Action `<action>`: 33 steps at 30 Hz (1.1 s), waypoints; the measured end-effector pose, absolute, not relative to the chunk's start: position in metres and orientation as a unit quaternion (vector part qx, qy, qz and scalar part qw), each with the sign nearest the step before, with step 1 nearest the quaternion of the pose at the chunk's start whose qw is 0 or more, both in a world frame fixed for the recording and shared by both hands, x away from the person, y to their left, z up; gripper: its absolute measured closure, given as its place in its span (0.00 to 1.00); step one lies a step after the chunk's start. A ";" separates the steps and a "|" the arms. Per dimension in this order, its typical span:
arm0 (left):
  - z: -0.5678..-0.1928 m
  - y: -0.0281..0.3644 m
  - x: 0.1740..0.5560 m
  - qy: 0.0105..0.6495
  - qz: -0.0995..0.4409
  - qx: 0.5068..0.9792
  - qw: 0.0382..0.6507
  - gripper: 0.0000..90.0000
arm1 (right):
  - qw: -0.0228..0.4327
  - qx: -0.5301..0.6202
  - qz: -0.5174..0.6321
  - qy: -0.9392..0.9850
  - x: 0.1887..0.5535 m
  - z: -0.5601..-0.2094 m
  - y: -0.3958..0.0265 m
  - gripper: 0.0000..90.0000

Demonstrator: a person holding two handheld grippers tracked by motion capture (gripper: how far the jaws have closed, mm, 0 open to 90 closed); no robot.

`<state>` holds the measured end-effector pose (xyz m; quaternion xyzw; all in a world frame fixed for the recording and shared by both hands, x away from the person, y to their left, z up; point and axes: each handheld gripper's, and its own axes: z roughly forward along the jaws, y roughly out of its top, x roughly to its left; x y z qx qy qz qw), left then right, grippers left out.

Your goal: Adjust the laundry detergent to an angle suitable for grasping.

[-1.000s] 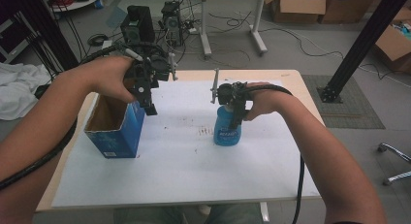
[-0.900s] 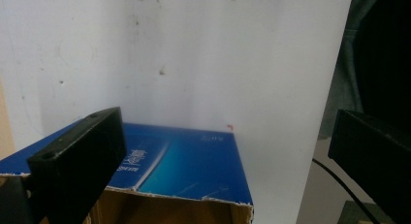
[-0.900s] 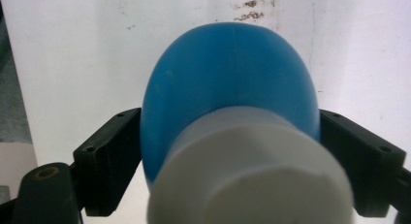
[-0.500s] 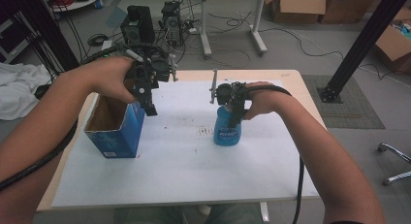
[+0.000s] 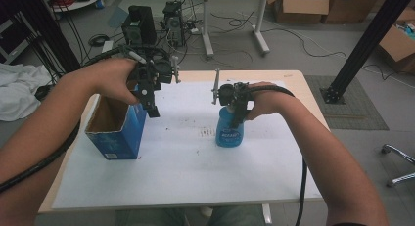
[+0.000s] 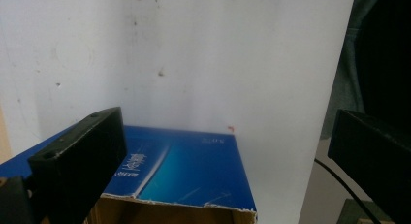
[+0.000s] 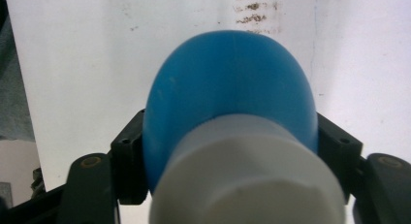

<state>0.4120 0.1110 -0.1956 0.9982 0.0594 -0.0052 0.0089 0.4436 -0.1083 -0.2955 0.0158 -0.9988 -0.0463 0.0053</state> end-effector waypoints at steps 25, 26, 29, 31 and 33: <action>-0.197 0.112 0.411 0.061 -0.005 0.998 0.007 0.01 | 0.006 -0.002 -0.050 -0.999 0.436 -0.284 -0.111 0.42; -0.197 0.112 0.411 0.062 -0.005 0.998 0.007 0.01 | 0.006 -0.005 -0.051 -0.999 0.435 -0.282 -0.112 0.42; -0.196 0.111 0.410 0.060 -0.004 0.998 0.008 0.01 | 0.005 -0.015 -0.051 -0.999 0.432 -0.278 -0.115 0.42; -0.196 0.110 0.409 0.059 -0.002 0.998 0.009 0.01 | 0.006 -0.028 -0.053 -0.998 0.432 -0.275 -0.117 0.42; -0.195 0.109 0.408 0.058 -0.002 0.998 0.008 0.01 | 0.008 -0.044 -0.053 -0.998 0.431 -0.272 -0.119 0.42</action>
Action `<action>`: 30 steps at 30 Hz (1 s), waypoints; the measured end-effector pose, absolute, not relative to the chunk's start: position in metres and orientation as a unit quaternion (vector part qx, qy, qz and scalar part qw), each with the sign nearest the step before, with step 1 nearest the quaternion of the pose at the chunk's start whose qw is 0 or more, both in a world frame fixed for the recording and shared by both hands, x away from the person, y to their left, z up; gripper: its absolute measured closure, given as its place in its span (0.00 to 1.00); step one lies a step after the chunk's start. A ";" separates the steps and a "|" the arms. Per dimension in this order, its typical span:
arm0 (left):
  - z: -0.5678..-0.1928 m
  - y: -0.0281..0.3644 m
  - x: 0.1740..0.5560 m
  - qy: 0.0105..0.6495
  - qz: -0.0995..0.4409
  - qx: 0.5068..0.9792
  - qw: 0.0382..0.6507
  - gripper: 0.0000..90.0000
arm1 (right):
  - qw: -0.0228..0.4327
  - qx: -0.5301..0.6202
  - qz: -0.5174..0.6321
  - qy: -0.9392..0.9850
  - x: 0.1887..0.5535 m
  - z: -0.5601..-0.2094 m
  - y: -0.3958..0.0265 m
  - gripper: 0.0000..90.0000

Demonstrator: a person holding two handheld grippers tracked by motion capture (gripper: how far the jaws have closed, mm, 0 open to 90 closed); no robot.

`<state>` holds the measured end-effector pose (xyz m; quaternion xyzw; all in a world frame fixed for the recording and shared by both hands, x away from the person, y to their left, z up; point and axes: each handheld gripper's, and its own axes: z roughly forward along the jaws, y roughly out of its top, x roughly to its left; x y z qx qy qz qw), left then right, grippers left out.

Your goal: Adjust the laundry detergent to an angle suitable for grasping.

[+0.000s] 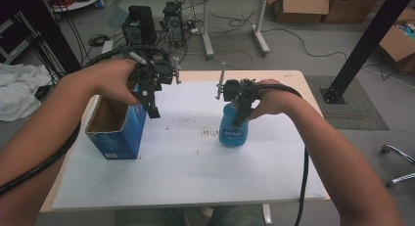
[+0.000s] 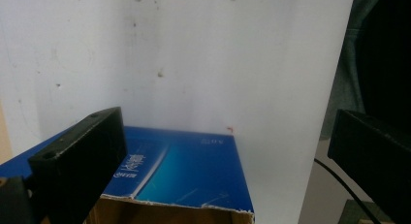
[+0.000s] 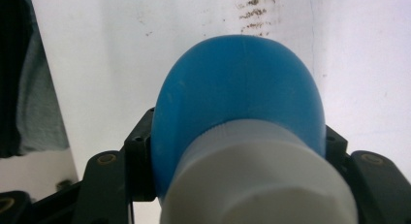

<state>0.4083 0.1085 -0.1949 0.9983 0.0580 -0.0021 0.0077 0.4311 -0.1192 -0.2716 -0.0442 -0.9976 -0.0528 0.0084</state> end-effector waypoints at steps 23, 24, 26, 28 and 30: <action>-0.194 0.101 0.398 0.055 0.000 0.998 0.004 0.01 | -0.013 -0.239 -0.053 -0.969 0.426 -0.270 -0.112 0.42; -0.194 0.101 0.398 0.055 -0.001 0.998 0.005 0.01 | -0.014 -0.245 -0.053 -0.968 0.426 -0.272 -0.113 0.42; -0.195 0.101 0.397 0.056 -0.001 0.998 0.005 0.01 | -0.015 -0.263 -0.051 -0.963 0.428 -0.275 -0.115 0.42; -0.195 0.101 0.397 0.056 -0.001 0.998 0.007 0.01 | -0.016 -0.283 -0.052 -0.957 0.430 -0.278 -0.117 0.42; -0.195 0.101 0.397 0.055 -0.001 0.998 0.006 0.01 | -0.016 -0.290 -0.055 -0.955 0.432 -0.280 -0.119 0.42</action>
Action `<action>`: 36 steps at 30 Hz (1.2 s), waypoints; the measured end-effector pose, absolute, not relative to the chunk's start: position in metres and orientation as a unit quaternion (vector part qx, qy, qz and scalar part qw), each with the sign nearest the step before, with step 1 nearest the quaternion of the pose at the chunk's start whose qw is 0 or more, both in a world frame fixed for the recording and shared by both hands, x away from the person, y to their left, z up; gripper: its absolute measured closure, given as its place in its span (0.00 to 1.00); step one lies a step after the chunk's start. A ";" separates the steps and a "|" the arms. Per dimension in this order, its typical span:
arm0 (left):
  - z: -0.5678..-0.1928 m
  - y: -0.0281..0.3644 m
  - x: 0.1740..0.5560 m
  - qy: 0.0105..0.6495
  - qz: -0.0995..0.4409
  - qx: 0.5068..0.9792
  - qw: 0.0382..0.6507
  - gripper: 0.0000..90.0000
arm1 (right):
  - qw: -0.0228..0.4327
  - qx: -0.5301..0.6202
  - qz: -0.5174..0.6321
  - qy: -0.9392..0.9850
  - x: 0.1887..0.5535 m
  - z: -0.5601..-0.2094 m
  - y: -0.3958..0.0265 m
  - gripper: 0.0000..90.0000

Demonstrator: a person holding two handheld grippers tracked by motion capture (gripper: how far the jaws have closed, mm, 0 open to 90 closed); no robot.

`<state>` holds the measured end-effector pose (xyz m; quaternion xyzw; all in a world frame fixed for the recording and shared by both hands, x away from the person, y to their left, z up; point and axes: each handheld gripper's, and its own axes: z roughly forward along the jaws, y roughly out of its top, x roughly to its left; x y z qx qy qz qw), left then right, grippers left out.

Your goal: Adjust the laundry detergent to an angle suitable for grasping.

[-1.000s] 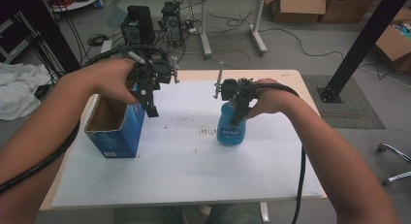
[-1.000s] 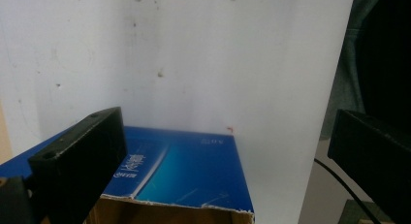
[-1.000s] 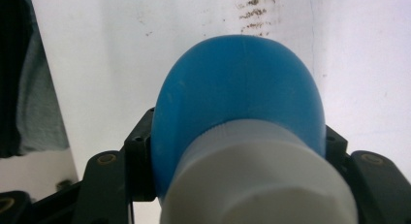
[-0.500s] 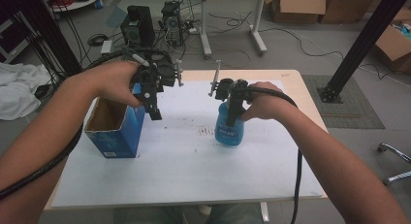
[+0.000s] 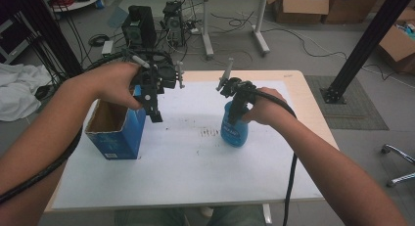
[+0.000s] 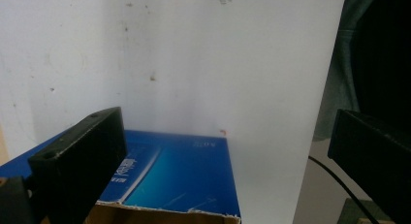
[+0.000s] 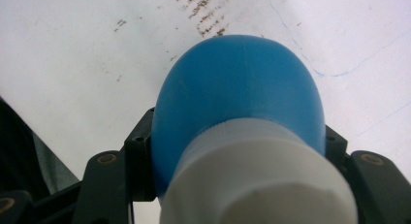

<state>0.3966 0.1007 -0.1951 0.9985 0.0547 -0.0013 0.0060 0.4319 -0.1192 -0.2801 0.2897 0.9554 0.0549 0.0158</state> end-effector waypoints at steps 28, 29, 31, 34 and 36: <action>-0.199 0.109 0.398 0.062 -0.002 0.998 0.005 0.01 | 0.014 0.306 0.059 0.950 0.436 -0.296 -0.120 0.42; -0.199 0.109 0.398 0.061 -0.002 0.998 0.004 0.01 | 0.013 0.307 0.058 0.950 0.436 -0.295 -0.119 0.42; -0.199 0.110 0.398 0.063 -0.002 0.998 0.005 0.01 | 0.010 0.307 0.058 0.950 0.436 -0.295 -0.119 0.41; -0.199 0.110 0.398 0.063 -0.005 0.998 0.006 0.00 | 0.013 0.302 0.059 0.951 0.436 -0.295 -0.119 0.41; -0.199 0.110 0.399 0.063 -0.005 0.998 0.006 0.00 | 0.014 0.301 0.058 0.952 0.436 -0.295 -0.119 0.41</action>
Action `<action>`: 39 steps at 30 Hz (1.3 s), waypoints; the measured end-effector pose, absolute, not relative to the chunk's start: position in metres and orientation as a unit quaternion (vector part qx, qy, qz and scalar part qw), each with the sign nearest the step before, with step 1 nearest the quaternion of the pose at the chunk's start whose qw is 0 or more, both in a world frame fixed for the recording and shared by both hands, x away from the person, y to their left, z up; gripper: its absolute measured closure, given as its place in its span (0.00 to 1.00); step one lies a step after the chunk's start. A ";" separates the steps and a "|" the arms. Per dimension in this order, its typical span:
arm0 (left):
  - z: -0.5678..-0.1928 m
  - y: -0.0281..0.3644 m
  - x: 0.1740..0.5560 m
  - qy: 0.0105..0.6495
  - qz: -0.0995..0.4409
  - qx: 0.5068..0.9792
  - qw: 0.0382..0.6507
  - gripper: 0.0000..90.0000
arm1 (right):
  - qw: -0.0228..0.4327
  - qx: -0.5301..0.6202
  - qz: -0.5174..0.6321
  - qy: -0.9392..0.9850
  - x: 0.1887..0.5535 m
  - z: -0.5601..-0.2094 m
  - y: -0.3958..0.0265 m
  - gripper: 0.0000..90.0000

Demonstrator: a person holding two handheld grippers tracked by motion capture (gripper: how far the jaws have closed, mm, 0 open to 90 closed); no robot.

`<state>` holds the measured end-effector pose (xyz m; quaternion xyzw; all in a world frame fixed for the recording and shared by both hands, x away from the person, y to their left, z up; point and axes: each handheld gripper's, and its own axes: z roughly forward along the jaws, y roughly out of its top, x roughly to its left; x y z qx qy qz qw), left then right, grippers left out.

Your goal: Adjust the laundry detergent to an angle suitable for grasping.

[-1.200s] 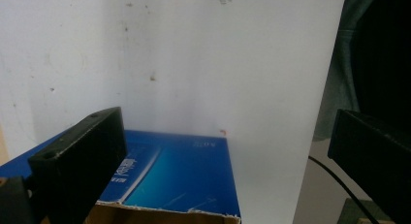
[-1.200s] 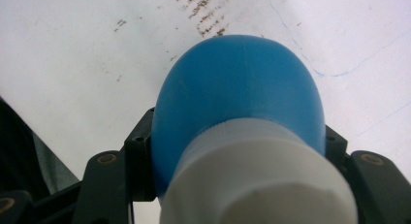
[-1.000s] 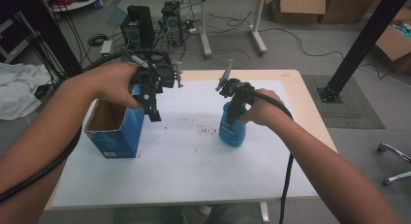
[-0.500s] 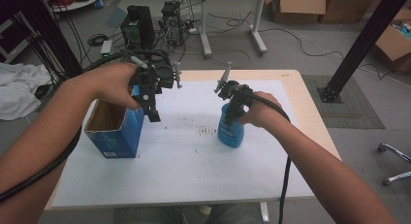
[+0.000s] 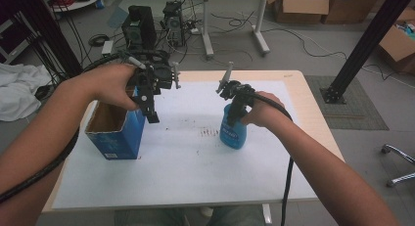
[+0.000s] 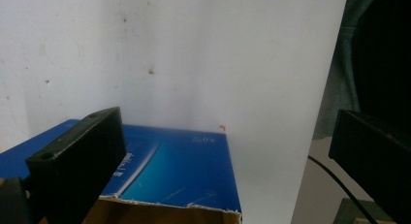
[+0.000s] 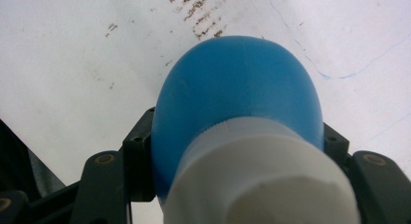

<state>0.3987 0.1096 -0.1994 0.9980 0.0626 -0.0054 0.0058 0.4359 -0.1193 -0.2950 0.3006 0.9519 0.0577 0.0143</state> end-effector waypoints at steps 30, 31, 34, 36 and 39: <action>-0.198 0.106 0.401 0.064 -0.007 0.998 0.000 0.00 | 0.015 0.283 0.081 0.956 0.435 -0.262 -0.130 0.16; -0.198 0.106 0.401 0.064 -0.007 0.998 -0.001 0.00 | 0.013 0.281 0.080 0.956 0.434 -0.260 -0.130 0.16; -0.197 0.105 0.401 0.062 -0.007 0.998 -0.003 0.00 | 0.016 0.276 0.077 0.958 0.434 -0.258 -0.130 0.15; -0.198 0.105 0.400 0.063 -0.008 0.998 -0.002 0.00 | 0.017 0.276 0.076 0.958 0.434 -0.256 -0.130 0.14; -0.198 0.105 0.401 0.063 -0.009 0.998 -0.003 0.00 | 0.022 0.270 0.077 0.960 0.434 -0.253 -0.131 0.12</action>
